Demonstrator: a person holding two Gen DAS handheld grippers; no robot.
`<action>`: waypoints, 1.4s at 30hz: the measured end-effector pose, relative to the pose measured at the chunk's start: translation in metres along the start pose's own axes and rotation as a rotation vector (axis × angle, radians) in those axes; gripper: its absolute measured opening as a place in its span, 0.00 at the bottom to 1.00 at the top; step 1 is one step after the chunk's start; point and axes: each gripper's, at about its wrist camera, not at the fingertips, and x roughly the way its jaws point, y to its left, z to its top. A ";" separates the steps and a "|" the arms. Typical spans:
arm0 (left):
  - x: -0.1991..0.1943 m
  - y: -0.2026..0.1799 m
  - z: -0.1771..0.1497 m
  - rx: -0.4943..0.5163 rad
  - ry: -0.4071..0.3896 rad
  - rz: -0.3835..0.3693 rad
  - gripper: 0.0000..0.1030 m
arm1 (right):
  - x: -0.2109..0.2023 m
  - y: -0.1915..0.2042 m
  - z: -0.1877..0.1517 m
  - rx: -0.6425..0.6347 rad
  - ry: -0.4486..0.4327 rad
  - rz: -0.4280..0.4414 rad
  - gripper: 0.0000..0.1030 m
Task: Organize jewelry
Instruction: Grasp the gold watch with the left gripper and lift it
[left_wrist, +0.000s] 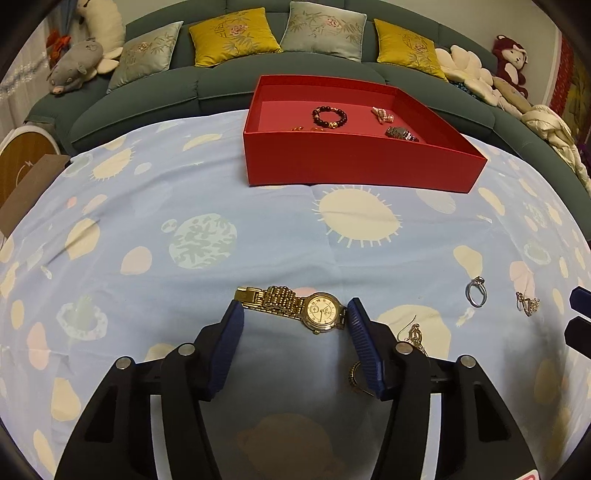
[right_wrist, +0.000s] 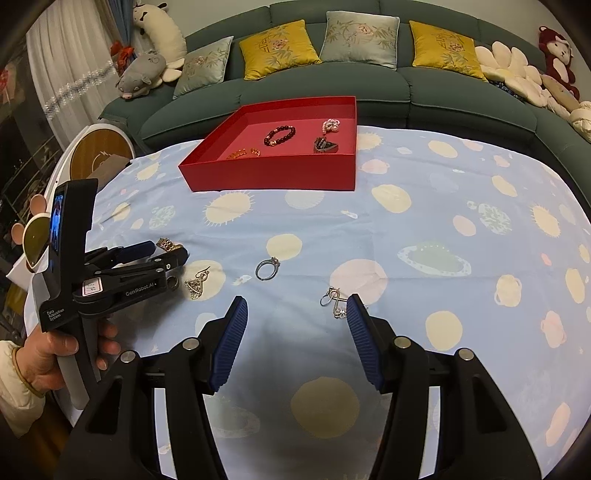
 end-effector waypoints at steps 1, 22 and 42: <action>-0.001 -0.002 -0.001 0.004 0.003 -0.003 0.49 | 0.000 0.001 0.000 -0.002 0.000 0.002 0.52; 0.002 0.006 0.004 -0.128 -0.009 0.025 0.36 | 0.002 0.018 0.003 -0.022 -0.007 0.026 0.52; -0.017 0.017 -0.001 -0.087 0.011 -0.063 0.02 | 0.025 -0.015 -0.002 0.034 0.044 -0.045 0.52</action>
